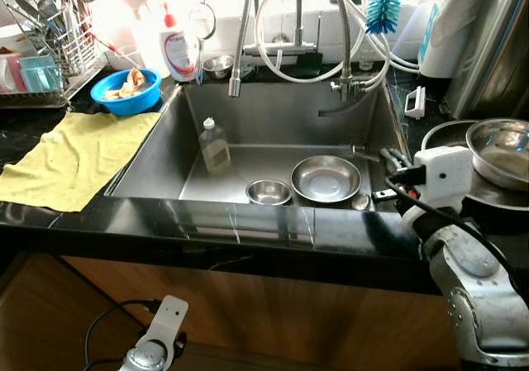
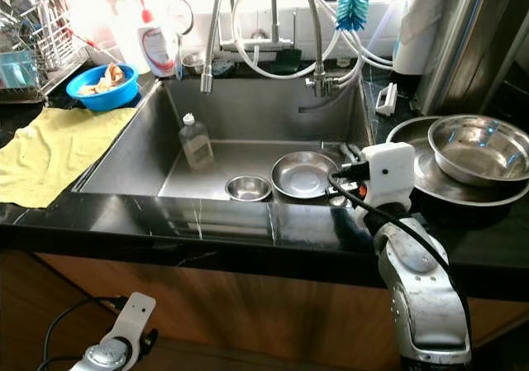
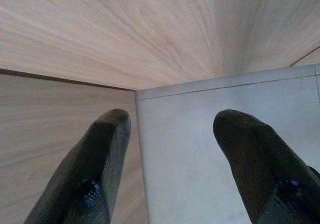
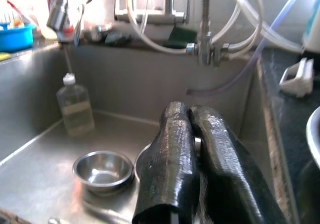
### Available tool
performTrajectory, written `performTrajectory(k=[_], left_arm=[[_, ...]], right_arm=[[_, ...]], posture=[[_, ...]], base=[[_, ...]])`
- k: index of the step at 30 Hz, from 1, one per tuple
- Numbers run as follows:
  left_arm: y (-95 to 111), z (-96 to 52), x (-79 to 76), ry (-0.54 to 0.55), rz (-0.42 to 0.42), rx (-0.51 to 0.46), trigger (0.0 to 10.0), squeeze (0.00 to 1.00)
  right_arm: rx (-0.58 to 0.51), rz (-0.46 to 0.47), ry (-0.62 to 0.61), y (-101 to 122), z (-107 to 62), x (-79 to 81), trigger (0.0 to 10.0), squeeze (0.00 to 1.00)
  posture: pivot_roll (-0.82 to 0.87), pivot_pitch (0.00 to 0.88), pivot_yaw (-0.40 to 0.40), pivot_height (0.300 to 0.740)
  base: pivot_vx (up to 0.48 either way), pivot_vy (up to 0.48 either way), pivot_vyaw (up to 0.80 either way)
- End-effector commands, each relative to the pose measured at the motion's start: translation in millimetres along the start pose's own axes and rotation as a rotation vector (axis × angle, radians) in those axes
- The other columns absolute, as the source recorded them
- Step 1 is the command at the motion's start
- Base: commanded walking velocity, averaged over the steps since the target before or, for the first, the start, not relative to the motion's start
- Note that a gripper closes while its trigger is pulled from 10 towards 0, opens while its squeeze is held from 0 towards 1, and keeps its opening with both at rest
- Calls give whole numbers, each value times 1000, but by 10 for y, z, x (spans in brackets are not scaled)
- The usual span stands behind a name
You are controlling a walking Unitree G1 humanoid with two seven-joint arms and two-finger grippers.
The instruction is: Kitchen organization
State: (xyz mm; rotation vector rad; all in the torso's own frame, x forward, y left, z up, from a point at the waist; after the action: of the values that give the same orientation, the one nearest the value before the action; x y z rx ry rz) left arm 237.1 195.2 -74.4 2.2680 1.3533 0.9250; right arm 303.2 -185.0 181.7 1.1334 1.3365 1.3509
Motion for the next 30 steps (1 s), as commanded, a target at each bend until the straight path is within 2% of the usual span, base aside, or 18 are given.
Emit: performTrajectory(k=[1,12,13,14,15,16,30], left_arm=[[-80,-13,6,4,-6,32,10000,0],[-81,-13,16,6,-12,32,10000,0],[-82,-13,18,7,-12,33,10000,0],[-83,-13,19,7,-12,33,10000,0],[-82,-13,19,7,-12,33,10000,0],[-82,-13,20,8,-12,32,10000,0],[-87,-14,26,8,-10,34,10000,0]], right_arm=[[1,12,17,-5,52,28,10000,0],[9,46,1,-38,126,-25,10000,0],[9,44,1,-45,128,-29,10000,43],[10,42,1,-47,129,-30,10000,43],[17,46,7,-63,127,-28,10000,173],[23,51,11,-82,125,-28,10000,1000],[22,57,3,-106,118,-25,10000,1000]], posture=[[-169,0,83,740],[-165,0,85,740],[-165,0,85,740],[-165,0,85,740],[-166,0,85,740],[-163,0,85,740],[-165,0,88,740]], base=[[0,0,0],[0,0,0],[0,0,0],[0,0,0],[0,0,0],[0,0,0],[0,0,0]])
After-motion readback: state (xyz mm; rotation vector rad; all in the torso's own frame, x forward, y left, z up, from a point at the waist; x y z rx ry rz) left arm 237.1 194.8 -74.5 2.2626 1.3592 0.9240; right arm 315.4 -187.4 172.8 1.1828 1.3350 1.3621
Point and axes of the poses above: a point about 5 cm out from each wrist's last joint towards the gripper, its own z axis pointing out of the wrist towards the gripper, its own y axis along the axis of the wrist's last joint, x = y × z, the point moved 2 cm from there along z, pointing out of the wrist towards the gripper, and after that the axes turned 8 degrees about z, right-handed, at the moved point
